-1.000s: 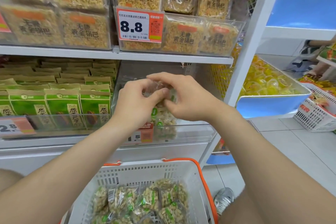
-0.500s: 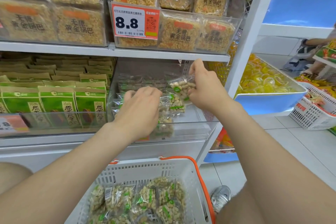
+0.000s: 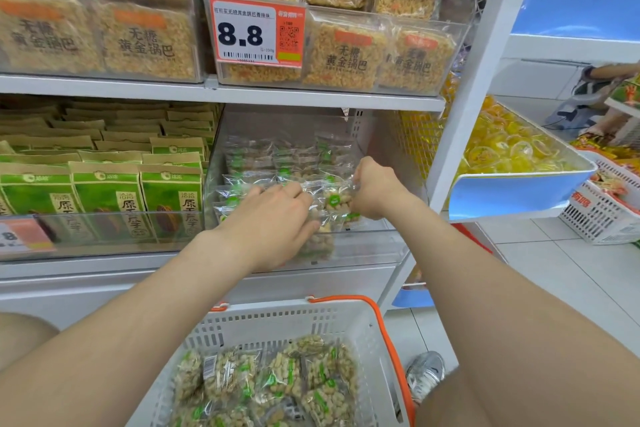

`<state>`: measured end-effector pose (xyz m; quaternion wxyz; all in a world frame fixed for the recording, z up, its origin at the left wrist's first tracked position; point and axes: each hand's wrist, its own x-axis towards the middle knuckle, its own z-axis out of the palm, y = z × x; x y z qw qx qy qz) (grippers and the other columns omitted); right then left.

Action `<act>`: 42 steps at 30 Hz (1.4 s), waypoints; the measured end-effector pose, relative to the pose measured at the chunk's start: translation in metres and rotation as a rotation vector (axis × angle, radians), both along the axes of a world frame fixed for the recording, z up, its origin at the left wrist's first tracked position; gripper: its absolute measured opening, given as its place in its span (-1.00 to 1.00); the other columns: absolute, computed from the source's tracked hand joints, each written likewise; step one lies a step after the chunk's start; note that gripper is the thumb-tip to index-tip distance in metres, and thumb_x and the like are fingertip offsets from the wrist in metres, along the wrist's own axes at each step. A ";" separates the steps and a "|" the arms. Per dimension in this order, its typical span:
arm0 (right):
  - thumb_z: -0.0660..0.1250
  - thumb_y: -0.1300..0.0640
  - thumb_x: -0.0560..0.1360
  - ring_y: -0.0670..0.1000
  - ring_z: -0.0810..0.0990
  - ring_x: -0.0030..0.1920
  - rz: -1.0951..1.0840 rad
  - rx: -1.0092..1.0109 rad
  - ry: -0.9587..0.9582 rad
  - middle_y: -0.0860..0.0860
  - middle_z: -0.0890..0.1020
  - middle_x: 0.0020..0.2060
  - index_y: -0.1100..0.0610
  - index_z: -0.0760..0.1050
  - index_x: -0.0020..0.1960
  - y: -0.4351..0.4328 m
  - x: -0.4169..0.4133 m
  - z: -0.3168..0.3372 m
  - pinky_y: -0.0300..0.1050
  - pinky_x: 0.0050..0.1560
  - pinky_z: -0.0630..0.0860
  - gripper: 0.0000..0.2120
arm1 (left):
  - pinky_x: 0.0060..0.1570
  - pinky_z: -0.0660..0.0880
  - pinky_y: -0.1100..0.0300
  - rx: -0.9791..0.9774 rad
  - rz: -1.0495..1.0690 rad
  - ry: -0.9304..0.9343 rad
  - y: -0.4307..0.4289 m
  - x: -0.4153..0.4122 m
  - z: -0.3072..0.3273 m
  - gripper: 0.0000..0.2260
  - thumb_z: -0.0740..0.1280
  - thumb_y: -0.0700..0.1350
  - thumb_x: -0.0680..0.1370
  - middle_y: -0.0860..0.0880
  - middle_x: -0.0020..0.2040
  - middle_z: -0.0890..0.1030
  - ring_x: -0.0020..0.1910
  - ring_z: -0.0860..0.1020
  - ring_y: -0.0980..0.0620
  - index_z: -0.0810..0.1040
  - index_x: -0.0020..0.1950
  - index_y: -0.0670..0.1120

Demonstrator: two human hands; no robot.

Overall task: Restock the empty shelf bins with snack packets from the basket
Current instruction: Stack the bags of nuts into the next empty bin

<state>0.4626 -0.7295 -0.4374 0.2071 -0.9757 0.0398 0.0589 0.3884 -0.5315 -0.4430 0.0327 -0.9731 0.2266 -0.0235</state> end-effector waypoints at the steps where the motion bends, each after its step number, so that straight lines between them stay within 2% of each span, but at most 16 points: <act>1: 0.41 0.30 0.55 0.23 0.57 0.05 -0.010 -0.023 -0.014 0.22 0.48 0.21 0.20 0.30 0.39 0.001 0.001 -0.002 0.05 -0.02 0.60 -0.52 | 0.17 0.40 -0.06 -0.004 -0.006 -0.006 0.000 0.000 0.001 -0.65 0.06 0.17 0.73 0.00 0.22 0.48 0.23 0.53 -0.08 0.45 0.29 -0.02; 4: 0.44 0.28 0.53 0.24 0.62 0.01 -0.011 0.012 0.028 0.21 0.48 0.18 0.20 0.27 0.40 0.002 0.001 0.000 0.13 -0.03 0.71 -0.47 | 0.17 0.40 -0.07 -0.006 -0.016 -0.017 0.002 0.000 0.001 -0.66 0.07 0.17 0.73 0.00 0.23 0.48 0.23 0.52 -0.09 0.46 0.29 -0.02; 7: 0.60 0.03 0.44 0.15 0.65 -0.02 -0.004 0.052 0.107 0.12 0.52 0.11 0.14 0.32 0.33 0.002 -0.003 0.006 0.07 -0.11 0.73 -0.37 | 0.19 0.38 -0.06 -0.021 -0.015 -0.002 0.003 0.002 0.000 -0.66 0.07 0.18 0.72 0.01 0.25 0.47 0.27 0.49 -0.08 0.44 0.30 -0.01; 9: 0.64 -0.08 0.39 0.12 0.65 -0.02 0.002 0.042 0.115 0.09 0.52 0.10 0.12 0.36 0.26 0.001 -0.006 0.008 0.08 -0.08 0.73 -0.36 | 0.27 0.34 -0.08 -0.064 -0.019 -0.005 0.004 0.004 -0.004 -0.65 0.07 0.17 0.72 0.01 0.36 0.45 0.38 0.44 -0.07 0.39 0.38 0.00; 12: 0.63 -0.01 0.42 0.14 0.66 -0.05 -0.014 -0.039 0.047 0.11 0.56 0.06 0.15 0.46 0.15 -0.003 -0.007 0.009 0.12 -0.03 0.72 -0.52 | 0.50 0.20 -0.17 -0.144 -0.043 0.022 0.001 0.006 -0.007 -0.50 0.07 0.12 0.72 -0.01 0.66 0.20 0.63 0.18 -0.05 0.15 0.63 -0.01; 15: 0.54 0.12 0.48 0.19 0.69 -0.10 -0.075 -0.080 -0.028 0.14 0.57 0.02 0.18 0.47 0.15 -0.008 -0.003 0.010 0.12 -0.06 0.72 -0.65 | 0.58 0.06 -0.22 -0.132 -0.042 0.065 -0.002 0.011 -0.006 -0.42 0.04 0.11 0.72 -0.03 0.72 0.02 0.69 0.02 -0.04 0.01 0.70 -0.04; 19: 0.47 0.16 0.52 0.18 0.71 -0.06 -0.051 -0.072 -0.022 0.16 0.59 0.01 0.21 0.49 0.21 -0.010 -0.002 0.009 0.12 -0.01 0.71 -0.69 | 0.57 0.01 -0.22 -0.149 -0.010 0.094 -0.005 0.020 -0.007 -0.37 0.09 0.15 0.67 -0.04 0.70 0.14 0.65 0.14 -0.05 0.06 0.69 -0.07; 23: 0.50 0.15 0.51 0.19 0.75 -0.06 -0.041 0.035 -0.009 0.18 0.64 -0.04 0.25 0.53 0.19 -0.005 -0.001 0.009 0.19 -0.03 0.72 -0.68 | 0.51 0.12 -0.21 -0.178 0.009 0.093 -0.008 0.025 -0.007 -0.31 0.16 0.22 0.61 -0.03 0.58 0.31 0.53 0.31 -0.11 0.11 0.67 -0.03; 28: 0.57 0.14 0.48 0.18 0.69 0.03 0.002 0.051 -0.030 0.17 0.62 0.03 0.25 0.55 0.21 -0.005 0.003 0.007 0.16 0.06 0.68 -0.62 | 0.38 0.23 -0.20 -0.152 0.000 0.070 -0.009 0.026 -0.010 -0.31 0.01 0.29 0.48 0.02 0.35 0.40 0.34 0.40 -0.07 0.34 0.55 0.03; 32: 0.59 0.12 0.45 0.19 0.62 0.12 -0.032 0.114 -0.010 0.16 0.51 0.20 0.20 0.38 0.32 -0.006 0.004 -0.002 0.12 0.07 0.68 -0.43 | 0.35 0.27 -0.19 -0.149 -0.008 0.043 -0.008 0.025 -0.013 -0.32 -0.08 0.30 0.46 0.03 0.21 0.41 0.25 0.44 -0.05 0.41 0.45 0.02; 34: 0.62 0.09 0.43 0.20 0.63 0.11 -0.094 0.164 0.046 0.18 0.46 0.25 0.23 0.25 0.42 -0.005 0.003 -0.001 0.12 0.03 0.71 -0.25 | 0.35 0.29 -0.18 -0.135 -0.019 0.018 -0.007 0.023 -0.014 -0.33 -0.11 0.29 0.48 0.03 0.23 0.44 0.22 0.49 -0.04 0.42 0.44 0.01; 36: 0.63 -0.01 0.43 0.19 0.62 0.13 -0.120 0.106 0.083 0.18 0.43 0.27 0.28 0.19 0.46 -0.006 -0.002 0.001 0.11 0.09 0.69 -0.14 | 0.36 0.30 -0.15 -0.118 -0.024 -0.012 -0.006 0.020 -0.016 -0.41 -0.08 0.25 0.54 0.03 0.27 0.49 0.23 0.53 -0.04 0.44 0.40 0.00; 38: 0.62 -0.14 0.42 0.18 0.58 0.19 -0.085 -0.064 0.030 0.17 0.45 0.25 0.29 0.34 0.37 -0.007 -0.009 0.005 0.04 0.16 0.63 -0.21 | 0.34 0.33 -0.12 -0.104 -0.022 -0.053 -0.004 0.016 -0.015 -0.45 -0.06 0.24 0.57 0.03 0.31 0.53 0.26 0.54 -0.04 0.46 0.37 0.00; 40: 0.59 -0.16 0.44 0.16 0.57 0.03 -0.075 -0.146 -0.085 0.14 0.53 0.07 0.20 0.44 0.01 -0.007 -0.015 0.011 -0.01 -0.06 0.53 -0.49 | 0.32 0.37 -0.10 -0.102 -0.036 -0.109 -0.001 0.010 -0.014 -0.45 -0.06 0.26 0.59 0.03 0.30 0.55 0.27 0.54 -0.04 0.47 0.37 0.00; 41: 0.57 -0.13 0.48 0.17 0.55 -0.05 -0.075 -0.155 -0.143 0.13 0.54 -0.02 0.17 0.39 -0.12 -0.007 -0.019 0.014 -0.03 -0.13 0.47 -0.53 | 0.30 0.39 -0.09 -0.113 -0.052 -0.149 0.000 0.007 -0.014 -0.47 -0.05 0.26 0.60 0.04 0.27 0.56 0.25 0.54 -0.05 0.48 0.35 0.01; 42: 0.53 -0.08 0.53 0.19 0.54 -0.09 -0.058 -0.171 -0.201 0.13 0.54 -0.07 0.17 0.37 -0.14 -0.006 -0.023 0.018 -0.03 -0.16 0.44 -0.58 | 0.26 0.41 -0.08 -0.140 -0.072 -0.194 0.001 0.003 -0.013 -0.50 -0.02 0.25 0.61 0.04 0.23 0.57 0.22 0.54 -0.05 0.49 0.32 0.01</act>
